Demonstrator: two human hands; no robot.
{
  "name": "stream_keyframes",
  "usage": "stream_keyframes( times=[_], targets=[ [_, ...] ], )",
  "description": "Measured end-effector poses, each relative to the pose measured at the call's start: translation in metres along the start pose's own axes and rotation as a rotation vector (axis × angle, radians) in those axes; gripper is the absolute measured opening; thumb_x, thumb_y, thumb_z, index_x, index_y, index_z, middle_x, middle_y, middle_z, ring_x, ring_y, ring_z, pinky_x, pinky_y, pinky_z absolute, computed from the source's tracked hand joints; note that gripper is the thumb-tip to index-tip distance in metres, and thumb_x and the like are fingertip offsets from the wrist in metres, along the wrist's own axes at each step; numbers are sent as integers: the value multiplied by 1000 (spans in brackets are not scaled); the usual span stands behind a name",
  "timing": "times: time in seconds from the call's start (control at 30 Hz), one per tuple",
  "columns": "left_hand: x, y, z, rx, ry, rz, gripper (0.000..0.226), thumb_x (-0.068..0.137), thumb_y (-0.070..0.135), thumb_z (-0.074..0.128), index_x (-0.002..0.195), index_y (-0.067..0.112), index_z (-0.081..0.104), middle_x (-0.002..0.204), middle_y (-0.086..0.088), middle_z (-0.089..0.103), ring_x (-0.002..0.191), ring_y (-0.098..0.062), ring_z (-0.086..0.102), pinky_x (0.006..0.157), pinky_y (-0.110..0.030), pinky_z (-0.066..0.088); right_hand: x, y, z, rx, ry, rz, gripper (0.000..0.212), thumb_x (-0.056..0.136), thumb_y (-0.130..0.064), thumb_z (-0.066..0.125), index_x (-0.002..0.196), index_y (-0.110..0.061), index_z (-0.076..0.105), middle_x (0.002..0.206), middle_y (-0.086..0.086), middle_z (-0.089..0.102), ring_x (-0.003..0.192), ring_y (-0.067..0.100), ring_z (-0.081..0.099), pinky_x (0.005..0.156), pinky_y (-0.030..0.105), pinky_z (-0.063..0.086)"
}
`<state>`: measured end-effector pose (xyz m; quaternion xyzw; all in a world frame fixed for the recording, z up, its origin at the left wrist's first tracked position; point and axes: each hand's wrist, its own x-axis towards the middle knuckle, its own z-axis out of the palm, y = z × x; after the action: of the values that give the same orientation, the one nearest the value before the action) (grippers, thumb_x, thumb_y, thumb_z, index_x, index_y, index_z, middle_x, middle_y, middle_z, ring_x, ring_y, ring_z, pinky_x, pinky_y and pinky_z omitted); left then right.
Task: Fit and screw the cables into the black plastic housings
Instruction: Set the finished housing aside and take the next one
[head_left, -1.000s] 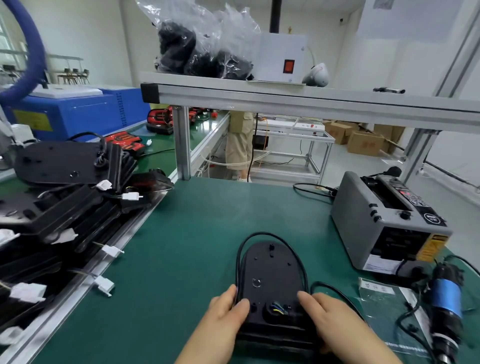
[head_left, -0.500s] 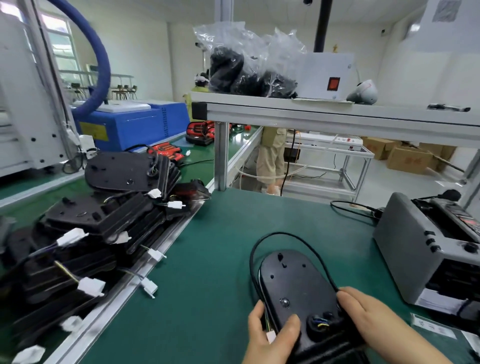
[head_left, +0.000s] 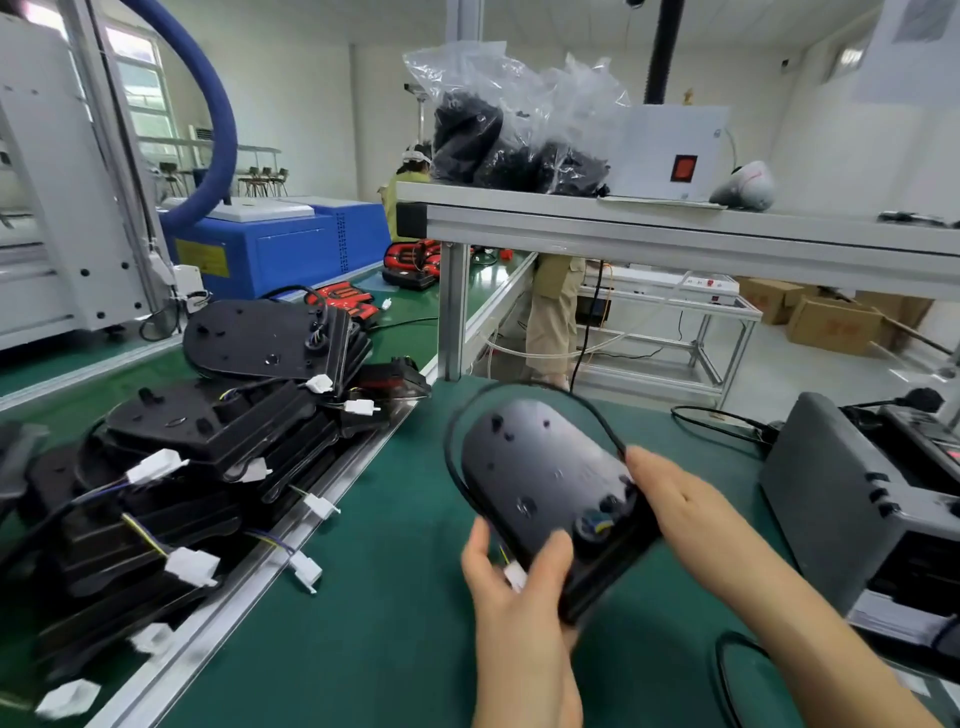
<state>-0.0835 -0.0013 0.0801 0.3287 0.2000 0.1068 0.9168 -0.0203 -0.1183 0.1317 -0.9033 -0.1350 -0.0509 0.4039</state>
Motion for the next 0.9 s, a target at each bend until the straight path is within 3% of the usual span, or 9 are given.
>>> stream_keyframes(
  times=[0.07,0.13,0.2,0.27,0.4,0.53,0.67,0.8,0.9],
  targets=[
    [9,22,14,-17,-34,154,57,85,3,63,123,40,42,102,3,72,87,-17,71,67,-41,57,14,-21,0,76,42,-101,25,99,-44,32,111,-55,50,110,-41,45,107,-14,43,94,7,26],
    [24,50,25,-37,-24,321,59,86,5,63,131,34,37,112,0,69,92,-12,69,86,-49,54,27,-35,1,125,129,-167,44,97,-45,33,139,-34,42,129,-26,39,123,-10,32,102,12,19],
    [44,83,33,-49,22,474,63,86,5,63,136,28,32,121,-3,64,106,-18,65,98,-54,45,29,-43,5,139,154,-219,43,97,-42,35,137,-28,46,129,-21,45,118,-12,34,96,3,21],
    [66,117,34,-53,72,602,68,85,4,65,137,24,26,128,-5,58,116,-24,58,102,-55,41,22,-40,12,161,111,-246,32,97,-40,37,123,-36,53,119,-26,50,106,-21,40,86,-8,20],
    [106,179,20,-1,196,778,76,80,10,69,138,20,23,135,-8,50,113,-23,60,99,-51,46,5,-17,24,181,-9,-191,18,96,-35,40,98,-45,55,112,-26,52,106,-24,40,85,-6,23],
    [135,217,-2,173,377,777,83,75,31,71,140,22,21,137,-9,44,111,-24,58,94,-43,49,-6,4,26,209,-39,-95,29,91,-45,37,98,-34,62,112,-19,56,105,-19,44,86,-3,28],
    [154,227,-18,297,505,752,81,78,37,68,142,20,19,140,-11,40,110,-26,55,80,-33,44,-13,14,30,253,-39,-29,51,74,-63,34,102,-33,64,111,-26,55,106,-15,47,98,20,37],
    [159,230,-18,401,576,693,84,80,39,65,144,22,14,142,-12,34,106,-29,52,78,-35,40,-14,14,33,241,-50,-7,49,76,-60,34,104,-35,64,115,-26,53,108,-15,46,103,28,37],
    [157,232,-15,464,577,657,91,82,40,62,148,36,-2,143,-13,28,99,-30,51,84,-38,44,-15,15,33,244,-53,3,45,79,-57,35,104,-34,65,116,-25,53,108,-16,46,104,30,37]
  ],
)
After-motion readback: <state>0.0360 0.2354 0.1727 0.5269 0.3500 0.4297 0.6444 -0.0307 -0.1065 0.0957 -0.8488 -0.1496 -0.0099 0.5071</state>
